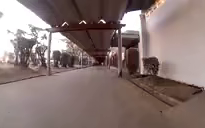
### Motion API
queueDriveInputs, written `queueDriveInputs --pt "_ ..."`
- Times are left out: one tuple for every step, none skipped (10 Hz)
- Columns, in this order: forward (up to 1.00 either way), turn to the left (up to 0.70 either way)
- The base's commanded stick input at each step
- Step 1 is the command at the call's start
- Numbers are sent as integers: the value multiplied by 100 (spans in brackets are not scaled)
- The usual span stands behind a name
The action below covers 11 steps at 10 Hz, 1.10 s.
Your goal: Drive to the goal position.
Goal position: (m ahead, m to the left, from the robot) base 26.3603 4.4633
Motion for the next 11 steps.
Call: queueDriveInputs --pt "70 0" --pt "70 0" --pt "70 0" --pt "70 0" --pt "70 0" --pt "70 0" --pt "70 0" --pt "70 0" --pt "70 0" --pt "70 0" --pt "70 0"
